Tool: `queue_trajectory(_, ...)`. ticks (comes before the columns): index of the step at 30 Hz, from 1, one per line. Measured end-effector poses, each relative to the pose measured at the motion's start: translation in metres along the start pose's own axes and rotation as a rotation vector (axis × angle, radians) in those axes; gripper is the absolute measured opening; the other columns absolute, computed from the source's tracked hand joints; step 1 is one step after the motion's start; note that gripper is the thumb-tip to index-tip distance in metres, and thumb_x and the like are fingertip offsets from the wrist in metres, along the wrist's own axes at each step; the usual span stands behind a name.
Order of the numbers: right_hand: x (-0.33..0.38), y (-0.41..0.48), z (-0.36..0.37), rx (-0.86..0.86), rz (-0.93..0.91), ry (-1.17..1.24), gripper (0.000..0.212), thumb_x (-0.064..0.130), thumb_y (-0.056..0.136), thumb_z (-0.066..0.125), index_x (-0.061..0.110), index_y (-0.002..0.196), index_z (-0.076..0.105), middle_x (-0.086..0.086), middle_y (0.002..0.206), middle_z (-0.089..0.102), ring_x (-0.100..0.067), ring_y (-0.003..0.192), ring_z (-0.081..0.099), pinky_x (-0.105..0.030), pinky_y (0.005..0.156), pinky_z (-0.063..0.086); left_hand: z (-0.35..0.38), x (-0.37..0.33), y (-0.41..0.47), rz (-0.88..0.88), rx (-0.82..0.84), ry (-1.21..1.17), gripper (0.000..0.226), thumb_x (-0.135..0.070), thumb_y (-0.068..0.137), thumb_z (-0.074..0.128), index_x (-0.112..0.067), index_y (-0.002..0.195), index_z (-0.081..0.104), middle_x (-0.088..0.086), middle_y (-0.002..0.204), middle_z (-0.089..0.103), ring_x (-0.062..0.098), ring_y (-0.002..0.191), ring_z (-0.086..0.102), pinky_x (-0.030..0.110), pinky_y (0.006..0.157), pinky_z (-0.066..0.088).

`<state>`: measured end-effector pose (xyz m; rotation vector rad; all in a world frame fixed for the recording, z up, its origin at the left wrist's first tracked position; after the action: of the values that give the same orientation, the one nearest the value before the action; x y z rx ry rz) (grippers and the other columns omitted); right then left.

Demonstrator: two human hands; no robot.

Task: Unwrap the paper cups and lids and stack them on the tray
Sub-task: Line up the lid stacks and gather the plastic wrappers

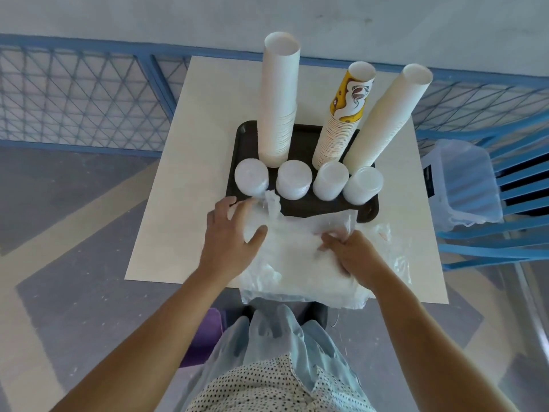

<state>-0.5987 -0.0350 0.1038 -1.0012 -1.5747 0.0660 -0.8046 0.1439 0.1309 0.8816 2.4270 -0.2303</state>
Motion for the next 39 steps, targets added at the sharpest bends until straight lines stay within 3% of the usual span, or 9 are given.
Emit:
queue_trajectory(6, -0.042, 0.011, -0.021, -0.044, 0.071, -0.219, 0.025, 0.033, 0.104, 0.06, 0.017, 0.092, 0.076, 0.001, 0.072, 0.077, -0.013, 0.039, 0.048, -0.028, 0.047, 0.047, 0.062, 0.038, -0.005, -0.192, 0.249, 0.045, 0.066, -0.044, 0.097, 0.065, -0.033, 0.154, 0.033, 0.01, 0.132, 0.056, 0.032, 0.116, 0.06, 0.046, 0.095, 0.055)
queue_trajectory(9, -0.045, 0.011, -0.028, -0.136, 0.065, -0.257, 0.032, 0.041, 0.104, 0.058, 0.015, 0.09, 0.071, 0.008, 0.053, 0.067, -0.011, 0.037, 0.054, -0.024, 0.045, 0.046, 0.063, 0.035, -0.01, -0.166, 0.167, -0.046, 0.051, -0.021, 0.097, 0.065, -0.026, 0.144, 0.048, 0.005, 0.115, 0.067, 0.027, 0.104, 0.066, 0.045, 0.087, 0.058)
queue_trajectory(15, -0.054, 0.015, -0.037, -0.319, 0.022, -0.094, 0.036, 0.039, 0.109, 0.047, 0.018, 0.09, 0.069, -0.006, 0.062, 0.069, -0.015, 0.038, 0.051, -0.026, 0.041, 0.042, 0.024, 0.033, -0.02, -0.178, -0.118, -0.093, 0.032, -0.013, 0.094, 0.066, -0.02, 0.125, 0.065, 0.0, 0.094, 0.063, 0.023, 0.083, 0.06, 0.043, 0.076, 0.056)
queue_trajectory(20, -0.057, 0.024, -0.043, -0.38, -0.022, -0.326, 0.04, 0.036, 0.106, 0.051, 0.01, 0.078, 0.062, -0.004, 0.057, 0.062, -0.021, 0.057, 0.06, -0.039, 0.063, 0.053, 0.011, 0.023, -0.039, -0.265, 0.071, -0.076, 0.044, -0.025, 0.094, 0.068, -0.024, 0.136, 0.057, -0.007, 0.078, 0.06, 0.016, 0.072, 0.058, 0.034, 0.071, 0.047)
queue_trajectory(23, -0.052, 0.014, -0.047, -0.458, -0.099, -0.546, 0.025, 0.031, 0.098, 0.063, 0.01, 0.111, 0.058, -0.012, 0.098, 0.065, -0.035, 0.089, 0.062, -0.043, 0.076, 0.053, 0.014, 0.02, -0.053, -0.26, 0.209, 0.232, 0.068, -0.051, 0.086, 0.069, -0.026, 0.145, 0.046, 0.001, 0.1, 0.065, 0.026, 0.091, 0.061, 0.042, 0.083, 0.049)
queue_trajectory(26, -0.05, -0.003, -0.042, -0.541, -0.164, -0.814, 0.077, 0.032, 0.085, 0.075, 0.012, 0.148, 0.037, -0.02, 0.137, 0.043, -0.042, 0.119, 0.045, -0.056, 0.093, 0.05, 0.016, 0.004, -0.059, -0.141, 0.07, 0.404, 0.083, -0.061, 0.075, 0.074, -0.025, 0.146, 0.05, 0.012, 0.12, 0.05, 0.034, 0.107, 0.05, 0.051, 0.09, 0.048)
queue_trajectory(29, -0.039, -0.021, -0.015, -0.561, -0.387, -0.913, 0.081, 0.032, 0.084, 0.072, 0.014, 0.155, 0.036, -0.023, 0.152, 0.033, -0.047, 0.138, 0.036, -0.06, 0.11, 0.041, 0.054, -0.027, -0.058, 0.083, 0.104, 0.353, 0.082, -0.063, 0.083, 0.068, -0.029, 0.154, 0.044, 0.018, 0.153, 0.035, 0.041, 0.138, 0.038, 0.059, 0.111, 0.04)
queue_trajectory(33, -0.07, -0.001, 0.027, -0.247, -0.486, -1.034, 0.072, 0.038, 0.097, 0.061, 0.022, 0.161, 0.033, -0.018, 0.171, 0.016, -0.042, 0.158, 0.013, -0.061, 0.123, 0.026, 0.122, -0.019, -0.06, 0.109, 0.402, 0.448, 0.079, -0.066, 0.096, 0.048, -0.035, 0.164, 0.02, 0.015, 0.173, -0.004, 0.041, 0.159, 0.005, 0.061, 0.127, 0.013)
queue_trajectory(39, -0.11, 0.032, 0.04, -0.073, -0.4, -1.105, 0.068, 0.055, 0.107, 0.033, 0.03, 0.166, 0.012, -0.008, 0.175, -0.003, -0.032, 0.161, -0.002, -0.06, 0.127, 0.009, 0.14, 0.006, -0.05, 0.063, 0.476, 0.491, 0.077, -0.062, 0.094, 0.05, -0.034, 0.161, 0.025, 0.017, 0.172, 0.006, 0.044, 0.156, 0.016, 0.061, 0.123, 0.022)
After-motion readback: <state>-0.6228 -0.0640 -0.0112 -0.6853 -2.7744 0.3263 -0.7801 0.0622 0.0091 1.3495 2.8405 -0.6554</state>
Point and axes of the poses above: each hand's wrist, its own y-axis towards the middle knuckle, its own z-axis out of the palm, x = y × z, the point moved 6 cm from there along y, towards the middle knuckle
